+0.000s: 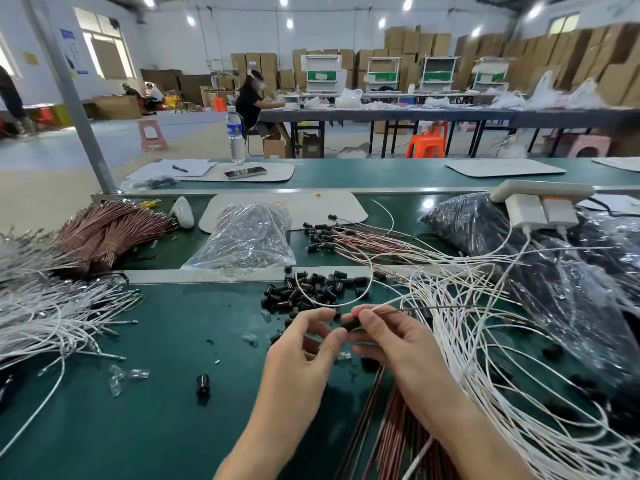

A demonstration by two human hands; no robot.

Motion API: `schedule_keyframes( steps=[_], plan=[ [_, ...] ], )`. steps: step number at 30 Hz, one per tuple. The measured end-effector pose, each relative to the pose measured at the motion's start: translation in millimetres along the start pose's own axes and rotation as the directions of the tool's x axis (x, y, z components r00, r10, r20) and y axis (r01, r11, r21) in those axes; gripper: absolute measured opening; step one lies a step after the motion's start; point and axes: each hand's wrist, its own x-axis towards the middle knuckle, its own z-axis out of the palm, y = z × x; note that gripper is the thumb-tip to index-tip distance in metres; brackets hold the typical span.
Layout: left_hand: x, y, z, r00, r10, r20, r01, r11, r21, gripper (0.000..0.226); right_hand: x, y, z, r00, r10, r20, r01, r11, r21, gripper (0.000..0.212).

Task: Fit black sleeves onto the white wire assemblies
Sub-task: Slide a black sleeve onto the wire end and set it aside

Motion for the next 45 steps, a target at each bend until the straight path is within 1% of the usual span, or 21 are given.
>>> schedule_keyframes(
  steps=[3,5,7,9,11,14,16,18,20,25,29,31,33,36,38,39,42,45],
  plan=[
    [-1,-2,-3,1.0,-0.017,-0.009,0.017,1.0,0.013,0.005,1,-2,-1,0.995,0.005,-0.104,0.001,0.998,0.06,0.018],
    [-1,-3,-3,1.0,-0.016,-0.016,0.017,1.0,0.011,0.008,2,-2,-2,0.993,0.021,-0.115,-0.01,0.995,0.095,0.02],
    [0,-3,-3,1.0,-0.011,-0.022,0.011,1.0,0.017,0.009,1,-2,-1,0.995,0.048,-0.084,-0.038,0.992,0.124,0.024],
    [0,-3,-2,1.0,-0.004,-0.021,0.005,1.0,0.018,0.007,0,0,1,0.997,0.072,-0.021,-0.07,0.991,0.113,0.028],
    [-1,-3,-2,0.999,0.025,-0.025,-0.024,0.999,0.041,0.008,-1,1,3,0.996,0.086,0.014,-0.087,0.99,0.109,0.028],
    [-2,-1,0,0.994,0.104,-0.041,-0.101,0.992,0.077,0.013,1,2,1,0.993,0.114,0.015,-0.115,0.974,0.194,0.031],
    [-2,-1,0,0.981,0.19,-0.044,-0.181,0.971,0.156,0.019,1,3,0,0.989,0.141,0.05,-0.149,0.956,0.253,0.032],
    [-1,-2,1,0.969,0.244,-0.024,-0.233,0.948,0.218,0.019,1,4,0,0.984,0.143,0.109,-0.165,0.957,0.238,0.036],
    [-2,-4,1,0.963,0.268,-0.007,-0.259,0.937,0.236,0.012,1,5,1,0.983,0.122,0.14,-0.147,0.972,0.185,0.04],
    [1,-5,-4,0.941,0.336,-0.041,-0.313,0.91,0.272,0.011,2,2,-7,0.992,0.105,0.071,-0.12,0.964,0.239,0.039],
    [2,-6,-4,0.942,0.336,-0.024,-0.319,0.913,0.255,0.012,0,4,-4,0.991,0.088,0.103,-0.107,0.974,0.199,0.04],
    [1,-5,-3,0.944,0.329,-0.006,-0.319,0.919,0.23,0.012,0,4,-2,0.993,0.08,0.089,-0.096,0.976,0.194,0.041],
    [1,-3,-5,0.958,0.287,-0.004,-0.281,0.942,0.183,0.014,-1,2,-4,0.995,0.076,0.059,-0.086,0.975,0.203,0.038],
    [0,-5,-9,0.989,0.149,-0.02,-0.146,0.985,0.092,0.027,-1,0,-6,0.997,0.073,0.008,-0.074,0.976,0.207,0.026],
    [0,-4,-10,0.997,0.069,0.021,-0.07,0.996,0.058,0.036,-1,0,-5,0.998,0.062,-0.006,-0.06,0.982,0.178,0.024],
    [0,-2,-9,0.998,0.045,0.047,-0.047,0.998,0.046,0.036,-2,-1,-4,0.999,0.052,-0.004,-0.05,0.988,0.143,0.023],
    [0,2,-9,0.996,0.011,0.091,-0.011,1.0,-0.001,0.026,-4,-3,-3,1.0,0.021,0.012,-0.021,1.0,0.003,0.019],
    [3,0,-10,0.994,-0.045,0.104,0.051,0.997,-0.054,0.016,-5,-6,-5,1.0,0.007,0.002,-0.007,0.996,-0.088,0.019]
  ],
)
